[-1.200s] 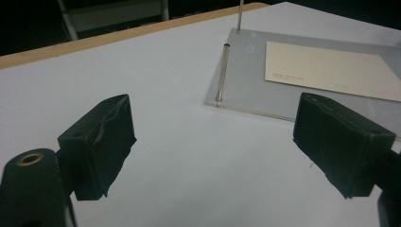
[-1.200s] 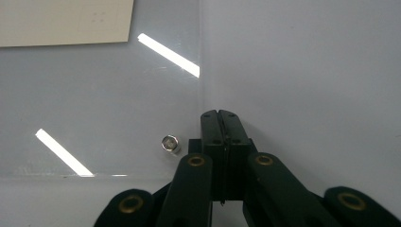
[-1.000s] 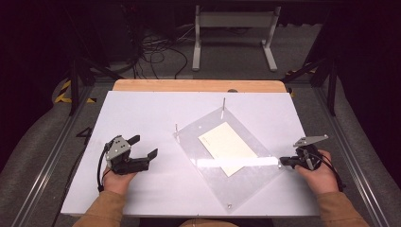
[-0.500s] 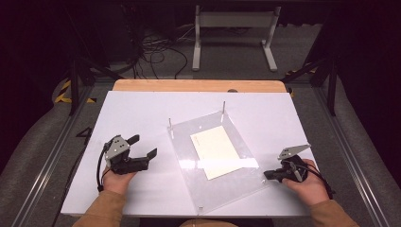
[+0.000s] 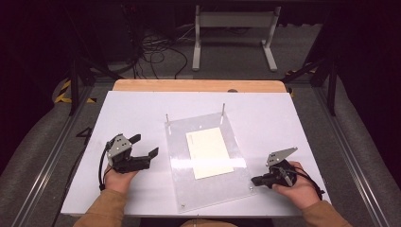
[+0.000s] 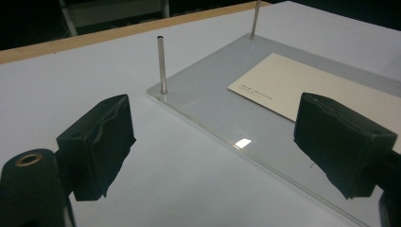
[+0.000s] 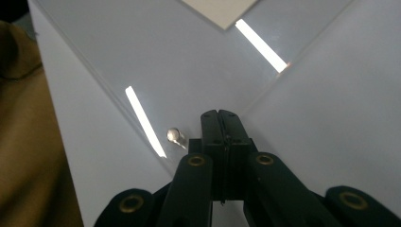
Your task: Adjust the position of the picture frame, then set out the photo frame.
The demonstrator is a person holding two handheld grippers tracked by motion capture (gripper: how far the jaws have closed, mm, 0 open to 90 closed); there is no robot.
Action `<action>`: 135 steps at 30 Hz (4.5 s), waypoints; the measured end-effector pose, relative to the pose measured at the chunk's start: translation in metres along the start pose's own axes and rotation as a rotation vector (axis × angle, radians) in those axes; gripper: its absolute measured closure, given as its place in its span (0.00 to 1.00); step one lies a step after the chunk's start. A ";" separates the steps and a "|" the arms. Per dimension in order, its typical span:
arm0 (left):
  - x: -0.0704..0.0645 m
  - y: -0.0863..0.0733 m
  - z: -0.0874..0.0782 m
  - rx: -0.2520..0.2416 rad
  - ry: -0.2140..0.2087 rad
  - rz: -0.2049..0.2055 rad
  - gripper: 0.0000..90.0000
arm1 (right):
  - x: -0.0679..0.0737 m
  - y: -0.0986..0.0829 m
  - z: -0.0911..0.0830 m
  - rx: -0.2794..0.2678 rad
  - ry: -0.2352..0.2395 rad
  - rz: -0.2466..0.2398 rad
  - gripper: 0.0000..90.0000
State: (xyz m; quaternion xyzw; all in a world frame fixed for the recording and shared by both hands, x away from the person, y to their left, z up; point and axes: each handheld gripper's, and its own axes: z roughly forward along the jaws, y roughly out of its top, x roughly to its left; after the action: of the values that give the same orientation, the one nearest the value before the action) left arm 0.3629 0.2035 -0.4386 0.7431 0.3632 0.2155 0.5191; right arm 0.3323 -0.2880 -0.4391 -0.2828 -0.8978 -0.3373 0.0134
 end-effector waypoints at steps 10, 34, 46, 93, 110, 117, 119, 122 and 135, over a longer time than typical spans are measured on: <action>0.001 -0.003 -0.008 -0.005 0.012 -0.018 0.14 | -0.022 0.049 0.001 -0.182 -0.095 -0.090 0.83; 0.003 -0.022 -0.040 0.009 0.080 -0.049 0.14 | -0.116 0.151 0.044 -0.316 -0.224 -0.041 0.64; 0.002 -0.023 -0.039 0.018 0.070 -0.046 0.14 | -0.148 0.168 0.075 -0.277 -0.329 -0.014 0.67; -0.004 -0.012 -0.010 0.035 0.000 -0.009 0.14 | -0.126 0.126 0.040 -0.202 -0.359 0.061 0.94; -0.004 -0.011 -0.010 0.028 -0.003 -0.013 0.14 | -0.127 0.121 0.035 -0.196 -0.401 0.110 0.94; -0.007 -0.010 -0.009 0.030 -0.013 -0.018 0.14 | -0.126 0.114 0.034 -0.229 -0.403 0.081 0.93; -0.010 -0.007 -0.009 0.035 -0.020 0.021 0.13 | -0.128 0.110 0.033 -0.256 -0.375 0.022 0.84; -0.018 -0.002 -0.008 0.039 -0.025 0.072 0.13 | -0.135 0.104 0.033 -0.342 -0.293 -0.082 0.72; -0.028 -0.003 -0.002 0.067 -0.047 0.105 0.13 | -0.140 0.091 0.037 -0.398 -0.317 -0.066 0.94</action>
State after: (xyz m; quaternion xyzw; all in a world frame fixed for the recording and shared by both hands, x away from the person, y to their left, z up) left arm 0.3423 0.1839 -0.4394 0.7829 0.3184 0.2125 0.4905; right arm 0.5030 -0.2794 -0.4431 -0.3000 -0.8133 -0.4591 -0.1945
